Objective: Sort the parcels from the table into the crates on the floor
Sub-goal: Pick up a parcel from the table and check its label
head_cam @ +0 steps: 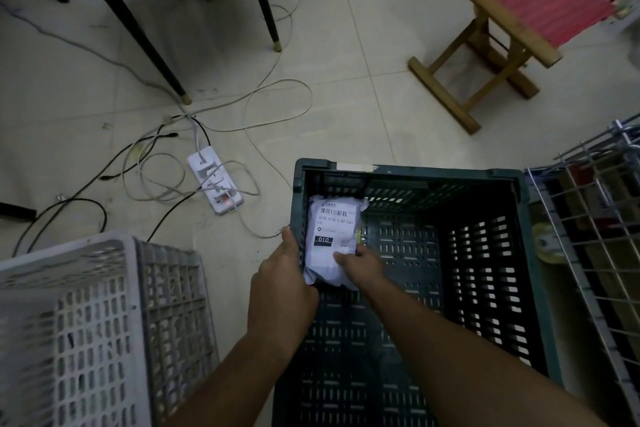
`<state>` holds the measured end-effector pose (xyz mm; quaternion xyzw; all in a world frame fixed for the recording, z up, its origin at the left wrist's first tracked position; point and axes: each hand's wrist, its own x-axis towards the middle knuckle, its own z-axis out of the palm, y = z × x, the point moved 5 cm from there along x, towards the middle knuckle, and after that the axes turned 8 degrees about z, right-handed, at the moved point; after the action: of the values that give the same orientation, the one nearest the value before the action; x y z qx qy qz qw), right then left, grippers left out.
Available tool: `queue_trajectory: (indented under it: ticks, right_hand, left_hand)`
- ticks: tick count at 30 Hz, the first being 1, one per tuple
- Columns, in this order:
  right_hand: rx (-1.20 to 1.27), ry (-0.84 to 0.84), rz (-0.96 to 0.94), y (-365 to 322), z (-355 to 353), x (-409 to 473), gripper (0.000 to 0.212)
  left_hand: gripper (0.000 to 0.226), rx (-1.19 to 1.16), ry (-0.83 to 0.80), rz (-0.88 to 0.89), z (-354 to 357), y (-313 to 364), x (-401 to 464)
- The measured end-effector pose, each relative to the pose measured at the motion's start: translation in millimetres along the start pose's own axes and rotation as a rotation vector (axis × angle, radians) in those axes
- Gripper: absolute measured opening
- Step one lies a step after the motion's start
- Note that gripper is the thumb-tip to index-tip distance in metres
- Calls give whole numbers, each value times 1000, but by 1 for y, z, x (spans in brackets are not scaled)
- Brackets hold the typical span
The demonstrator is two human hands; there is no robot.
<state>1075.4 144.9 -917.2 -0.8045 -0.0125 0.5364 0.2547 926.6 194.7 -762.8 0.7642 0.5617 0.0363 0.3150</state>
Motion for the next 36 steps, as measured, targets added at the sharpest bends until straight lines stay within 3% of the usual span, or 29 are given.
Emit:
queue_trajectory:
  ticks: [9,12,17,19,21,24,30,36]
  right_hand:
    - [-11,48,17,-5,4,-10,33]
    - [-43,41,-12,-7,-1,-21,43]
    - [-294,26,-106,-21,-24,-57,45]
    - [-471,4,-176,-28,-34,-79,58]
    - [-621,-32,-271,-38,-44,-107,63]
    - [-805,-71,-366,-58,-60,-158,62]
    - [-1030,-126,-506,-111,-91,-284,45]
    - [-1232,-36,-632,-169,-126,-420,46]
  left_hand:
    - [86,7,-20,36,0,1,1]
    - [86,12,-51,33,1,1,1]
    - [86,41,-200,48,-3,0,1]
    - [67,81,-243,90,-14,2,-2]
    - [41,83,-259,141,-32,10,-10]
    - [30,168,-330,204,-62,29,-29]
    - [35,344,-413,250,-144,87,-74]
    - [50,490,-436,251,-255,158,-135]
